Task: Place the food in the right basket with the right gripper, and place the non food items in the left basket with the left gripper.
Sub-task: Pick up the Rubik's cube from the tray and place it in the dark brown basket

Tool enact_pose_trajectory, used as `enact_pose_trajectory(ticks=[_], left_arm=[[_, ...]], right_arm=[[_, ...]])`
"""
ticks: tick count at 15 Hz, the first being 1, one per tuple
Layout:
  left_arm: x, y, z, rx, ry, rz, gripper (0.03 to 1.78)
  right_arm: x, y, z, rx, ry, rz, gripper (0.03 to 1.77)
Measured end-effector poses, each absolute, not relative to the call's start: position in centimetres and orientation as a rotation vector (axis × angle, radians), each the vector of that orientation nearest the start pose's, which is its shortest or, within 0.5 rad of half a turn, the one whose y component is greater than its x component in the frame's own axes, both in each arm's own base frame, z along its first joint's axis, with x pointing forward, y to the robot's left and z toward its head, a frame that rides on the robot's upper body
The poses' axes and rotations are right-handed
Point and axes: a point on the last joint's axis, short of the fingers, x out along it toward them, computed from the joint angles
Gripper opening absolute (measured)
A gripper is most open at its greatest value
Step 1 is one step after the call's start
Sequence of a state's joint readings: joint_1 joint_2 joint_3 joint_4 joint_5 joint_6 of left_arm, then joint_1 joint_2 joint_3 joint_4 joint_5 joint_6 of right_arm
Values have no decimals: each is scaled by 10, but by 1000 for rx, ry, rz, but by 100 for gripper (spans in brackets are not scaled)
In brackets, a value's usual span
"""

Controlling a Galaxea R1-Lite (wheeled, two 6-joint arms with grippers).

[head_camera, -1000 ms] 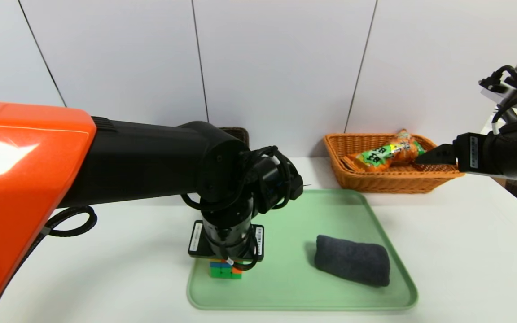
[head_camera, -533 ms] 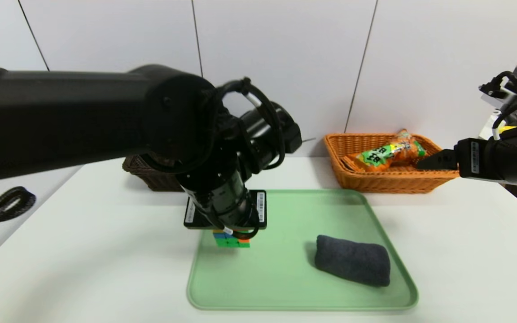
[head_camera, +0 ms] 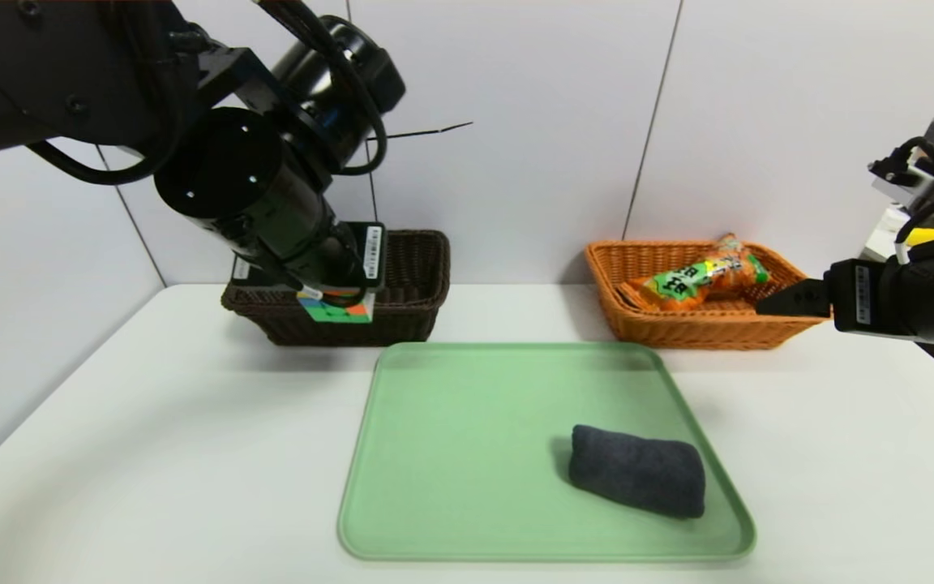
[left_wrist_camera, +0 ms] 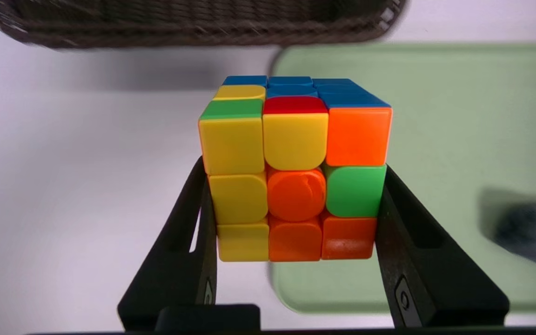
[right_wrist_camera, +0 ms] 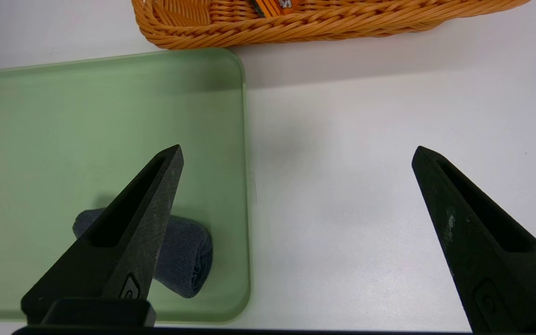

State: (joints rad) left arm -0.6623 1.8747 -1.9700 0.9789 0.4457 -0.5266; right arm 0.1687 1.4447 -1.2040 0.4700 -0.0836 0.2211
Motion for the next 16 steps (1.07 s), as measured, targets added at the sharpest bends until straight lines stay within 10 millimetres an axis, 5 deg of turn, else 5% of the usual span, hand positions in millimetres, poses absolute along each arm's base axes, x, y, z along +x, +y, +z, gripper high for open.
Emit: enact_pose_trajectory(ticks=[5,9,16], left_arm=[[309,-153,315,97,539,61,94],[343,-150,312,126,413,64,94],[372,-152,282,125,464,52,94]], right_arm=[[223,38,262,127,713,8,170],[221,38,260,144,719,3,170],[221,38,259,147,721,8,170]])
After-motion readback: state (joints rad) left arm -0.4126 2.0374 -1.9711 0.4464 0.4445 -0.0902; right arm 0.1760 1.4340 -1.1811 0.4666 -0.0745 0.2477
